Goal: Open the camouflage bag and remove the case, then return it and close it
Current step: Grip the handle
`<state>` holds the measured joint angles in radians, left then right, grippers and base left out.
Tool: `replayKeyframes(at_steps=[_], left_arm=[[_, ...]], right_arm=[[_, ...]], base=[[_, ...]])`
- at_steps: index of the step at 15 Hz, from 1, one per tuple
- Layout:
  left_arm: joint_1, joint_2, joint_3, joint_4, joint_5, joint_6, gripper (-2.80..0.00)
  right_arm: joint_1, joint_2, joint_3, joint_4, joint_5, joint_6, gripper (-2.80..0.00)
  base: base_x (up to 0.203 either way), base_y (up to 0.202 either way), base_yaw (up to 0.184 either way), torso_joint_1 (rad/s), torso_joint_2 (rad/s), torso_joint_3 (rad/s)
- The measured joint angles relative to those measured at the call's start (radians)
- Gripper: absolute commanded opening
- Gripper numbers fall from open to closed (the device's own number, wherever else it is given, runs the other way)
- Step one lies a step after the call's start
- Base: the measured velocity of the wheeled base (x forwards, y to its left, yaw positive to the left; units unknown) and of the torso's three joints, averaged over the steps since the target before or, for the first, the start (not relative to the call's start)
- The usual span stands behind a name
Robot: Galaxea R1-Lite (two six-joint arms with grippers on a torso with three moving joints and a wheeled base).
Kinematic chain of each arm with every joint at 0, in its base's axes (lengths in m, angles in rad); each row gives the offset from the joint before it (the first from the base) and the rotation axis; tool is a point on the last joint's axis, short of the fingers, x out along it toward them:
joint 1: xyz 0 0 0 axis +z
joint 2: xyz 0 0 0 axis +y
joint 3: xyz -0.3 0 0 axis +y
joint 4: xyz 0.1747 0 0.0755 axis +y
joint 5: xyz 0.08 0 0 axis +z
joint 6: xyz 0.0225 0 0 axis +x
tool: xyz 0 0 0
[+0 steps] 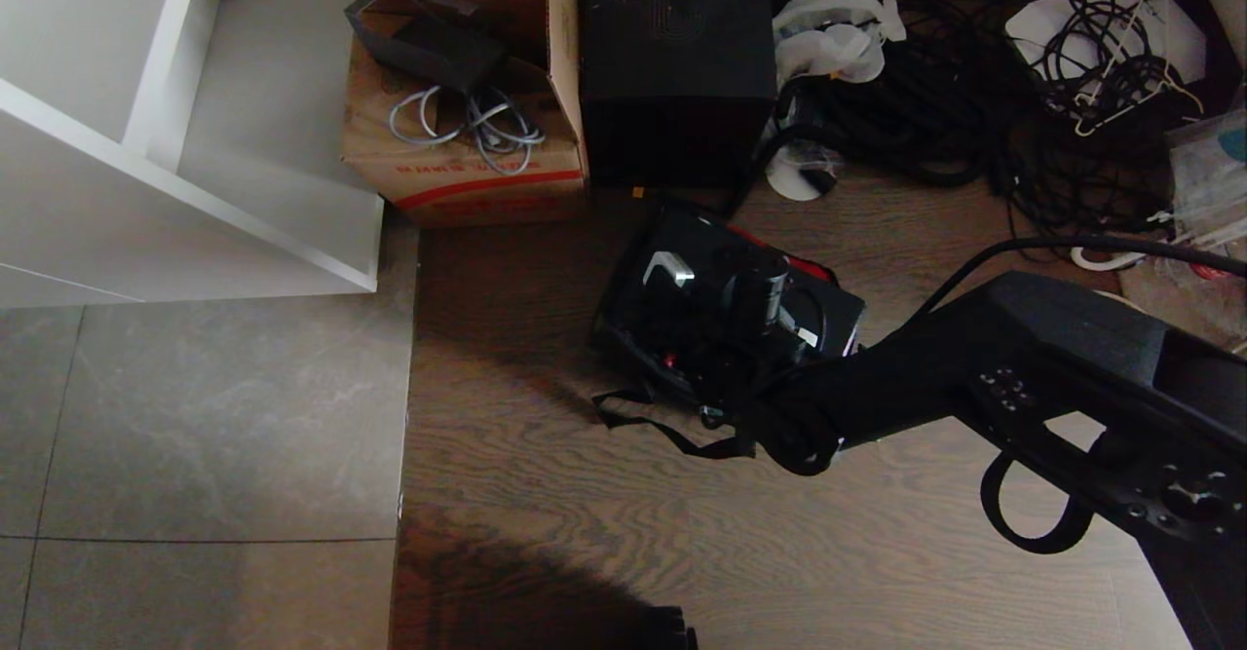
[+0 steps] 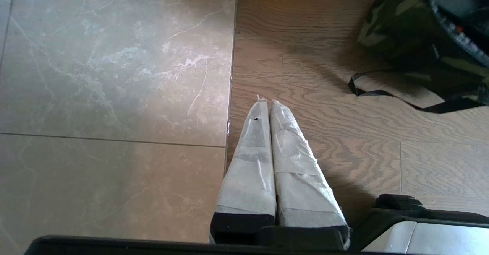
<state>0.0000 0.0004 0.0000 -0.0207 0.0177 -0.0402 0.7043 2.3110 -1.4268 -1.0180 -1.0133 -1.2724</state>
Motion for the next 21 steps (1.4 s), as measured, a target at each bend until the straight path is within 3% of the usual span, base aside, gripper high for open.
replayKeyframes(at_steps=[10,15,21], left_arm=[[0.0,0.0,0.0,0.0,0.0,0.0,-2.8],[0.0,0.0,0.0,0.0,0.0,0.0,-2.8],[0.0,0.0,0.0,0.0,0.0,0.0,-2.8]], right_arm=[[-0.009,0.06,-0.043,0.031,0.004,0.126,-2.8],[-0.011,0.024,-0.045,0.24,0.005,0.294,-2.8],[-0.01,-0.085,-0.04,0.34,0.003,0.301,-2.8]], base=[[0.0,0.0,0.0,0.0,0.0,0.0],[0.0,0.0,0.0,0.0,0.0,0.0],[0.0,0.0,0.0,0.0,0.0,0.0]])
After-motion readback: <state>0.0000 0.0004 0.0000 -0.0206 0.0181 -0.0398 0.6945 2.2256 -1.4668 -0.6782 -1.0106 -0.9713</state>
